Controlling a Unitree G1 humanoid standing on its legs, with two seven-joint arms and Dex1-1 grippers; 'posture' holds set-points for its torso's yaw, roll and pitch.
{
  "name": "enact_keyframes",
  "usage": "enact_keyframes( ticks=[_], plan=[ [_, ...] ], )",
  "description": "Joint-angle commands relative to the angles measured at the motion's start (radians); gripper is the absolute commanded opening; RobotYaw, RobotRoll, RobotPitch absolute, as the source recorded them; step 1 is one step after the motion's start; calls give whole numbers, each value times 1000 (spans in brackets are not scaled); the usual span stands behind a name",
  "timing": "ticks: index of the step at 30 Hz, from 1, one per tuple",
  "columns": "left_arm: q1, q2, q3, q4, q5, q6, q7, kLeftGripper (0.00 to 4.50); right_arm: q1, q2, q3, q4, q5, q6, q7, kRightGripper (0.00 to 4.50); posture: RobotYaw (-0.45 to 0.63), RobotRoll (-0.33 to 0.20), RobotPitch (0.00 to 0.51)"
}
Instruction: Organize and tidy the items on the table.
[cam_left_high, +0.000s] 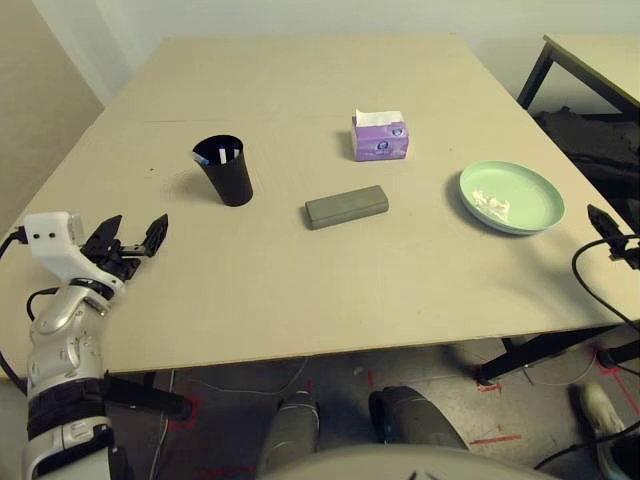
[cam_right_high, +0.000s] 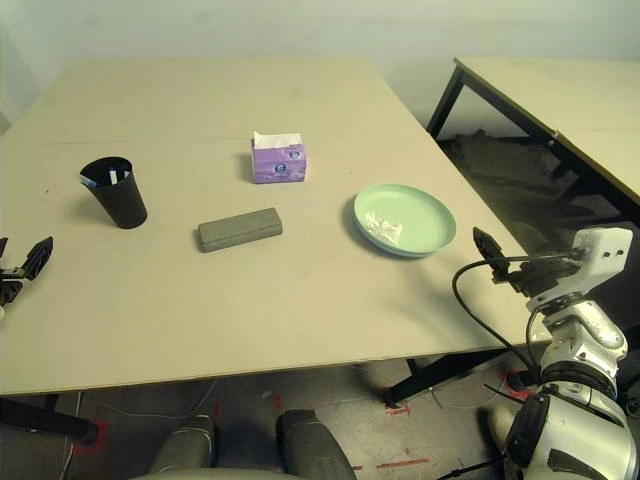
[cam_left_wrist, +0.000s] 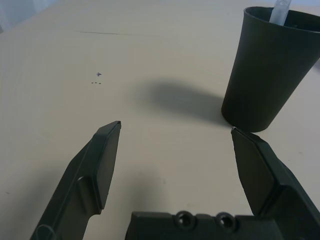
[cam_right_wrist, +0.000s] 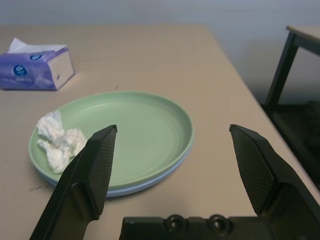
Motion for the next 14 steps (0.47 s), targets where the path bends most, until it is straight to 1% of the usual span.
enact_keyframes(
  ticks=[1, 7, 14],
  plan=[
    [-1, 28, -10, 7, 17, 8, -12, 4475, -18, 8, 15, 17, -16, -5, -4, 4500, -2, 0, 127],
    [-19, 42, -26, 22, 30, 4, -18, 4475, -14, 8, 16, 28, -22, -5, -15, 4500, 7, 0, 129],
    [-15, 33, -34, -6, 38, 13, -8, 4475, -7, 13, 5, 26, -18, -7, -24, 4500, 4, 0, 122]
  ],
)
